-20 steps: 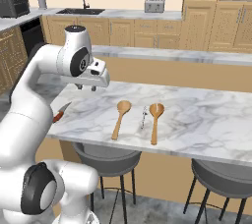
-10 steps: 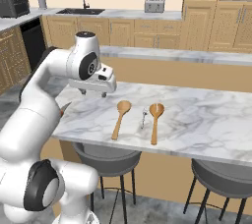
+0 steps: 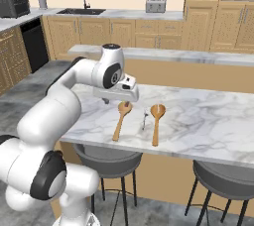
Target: Pick up the metallic utensils from the counter and place them in the open drawer. Make sure not to pick up any wooden utensils.
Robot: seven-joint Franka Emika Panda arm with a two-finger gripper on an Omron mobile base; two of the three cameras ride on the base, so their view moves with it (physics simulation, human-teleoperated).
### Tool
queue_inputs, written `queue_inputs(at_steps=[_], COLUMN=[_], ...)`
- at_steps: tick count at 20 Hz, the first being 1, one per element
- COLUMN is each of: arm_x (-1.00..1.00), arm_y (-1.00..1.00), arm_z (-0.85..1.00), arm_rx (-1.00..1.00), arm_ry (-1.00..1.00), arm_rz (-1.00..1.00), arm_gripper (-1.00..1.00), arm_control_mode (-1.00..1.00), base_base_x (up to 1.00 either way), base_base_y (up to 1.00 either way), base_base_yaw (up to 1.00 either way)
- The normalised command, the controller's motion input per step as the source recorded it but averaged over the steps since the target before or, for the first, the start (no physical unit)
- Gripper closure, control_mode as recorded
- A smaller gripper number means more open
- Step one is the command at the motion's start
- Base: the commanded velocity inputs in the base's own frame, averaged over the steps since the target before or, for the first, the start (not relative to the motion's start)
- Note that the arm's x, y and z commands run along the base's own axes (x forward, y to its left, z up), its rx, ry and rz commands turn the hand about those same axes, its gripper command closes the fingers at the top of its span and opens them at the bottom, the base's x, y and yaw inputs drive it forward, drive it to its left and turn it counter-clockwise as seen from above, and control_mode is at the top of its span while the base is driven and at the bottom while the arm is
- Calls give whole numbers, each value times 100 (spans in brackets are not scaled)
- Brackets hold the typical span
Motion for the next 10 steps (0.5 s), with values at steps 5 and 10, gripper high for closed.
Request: queue_inputs(at_steps=[5,10], arm_x=[9,26], arm_y=[-36,-24], arm_z=[-51,-47], arm_rx=[-11,-8], arm_ry=[0,0], arm_rz=[-4,-1], arm_gripper=[-100,-100], arm_control_mode=[-100,-100], base_base_x=[0,0], base_base_y=[0,0], base_base_yaw=[0,0])
